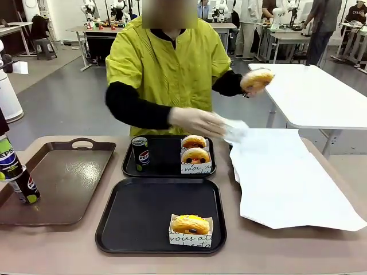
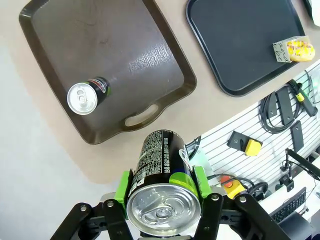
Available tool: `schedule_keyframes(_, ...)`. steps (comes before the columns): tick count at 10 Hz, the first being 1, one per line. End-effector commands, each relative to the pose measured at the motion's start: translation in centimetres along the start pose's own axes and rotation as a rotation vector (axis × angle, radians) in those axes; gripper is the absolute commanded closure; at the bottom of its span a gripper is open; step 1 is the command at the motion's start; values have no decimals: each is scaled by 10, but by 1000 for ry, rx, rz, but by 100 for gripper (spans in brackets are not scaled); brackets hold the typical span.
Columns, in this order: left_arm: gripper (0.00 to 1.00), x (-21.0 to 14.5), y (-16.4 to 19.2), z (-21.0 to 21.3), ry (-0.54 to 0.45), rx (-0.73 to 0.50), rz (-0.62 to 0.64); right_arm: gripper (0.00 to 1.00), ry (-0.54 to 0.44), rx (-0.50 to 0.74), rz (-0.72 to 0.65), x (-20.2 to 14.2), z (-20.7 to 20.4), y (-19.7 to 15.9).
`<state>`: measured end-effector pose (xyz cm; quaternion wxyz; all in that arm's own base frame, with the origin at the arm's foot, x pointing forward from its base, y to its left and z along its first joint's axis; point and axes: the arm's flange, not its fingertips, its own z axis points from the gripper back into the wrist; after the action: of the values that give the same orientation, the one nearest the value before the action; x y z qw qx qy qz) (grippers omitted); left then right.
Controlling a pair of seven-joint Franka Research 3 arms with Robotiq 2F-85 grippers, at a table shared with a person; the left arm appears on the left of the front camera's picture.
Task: Set up donuts and drinks on trays.
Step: Pick up one Pepsi coke from the Handle tray and place it on the Flat Tray without a Pepsi coke.
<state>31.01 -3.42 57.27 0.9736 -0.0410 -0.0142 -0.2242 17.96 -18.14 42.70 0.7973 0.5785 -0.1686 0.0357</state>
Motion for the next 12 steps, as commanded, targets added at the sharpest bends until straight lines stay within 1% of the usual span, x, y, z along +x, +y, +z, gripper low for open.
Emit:
schedule_keyframes(1, 41, 0, 0, 0, 0, 0, 0, 0, -5, 14, 16, -1, 0, 1)
schedule_keyframes(2, 41, 30, -15, -13, 30, 16, -3, 0, -5, 14, 16, -1, 0, 1)
schedule_keyframes(3, 41, 53, -32, -21, 47, 10, -9, 0, -5, 14, 16, -1, 0, 1)
schedule_keyframes(5, 41, 85, -80, -35, -8, 47, -68, 0, -5, 14, 16, -1, 0, 1)
schedule_keyframes(6, 41, 107, -109, -50, -7, 79, -102, 0, -5, 14, 16, -1, 0, 1)
schedule_keyframes(7, 41, 126, -130, -62, 4, 94, -132, 0, -5, 14, 16, -1, 0, 1)
schedule_keyframes(8, 41, 141, -149, -72, 18, 100, -156, 0, -5, 14, 16, -1, 0, 1)
schedule_keyframes(10, 41, 161, -182, -94, 6, 93, -220, 0, -5, 14, 16, -1, 0, 1)
schedule_keyframes(12, 41, 173, -195, -114, -7, 89, -243, 0, -5, 14, 16, -1, 0, 1)
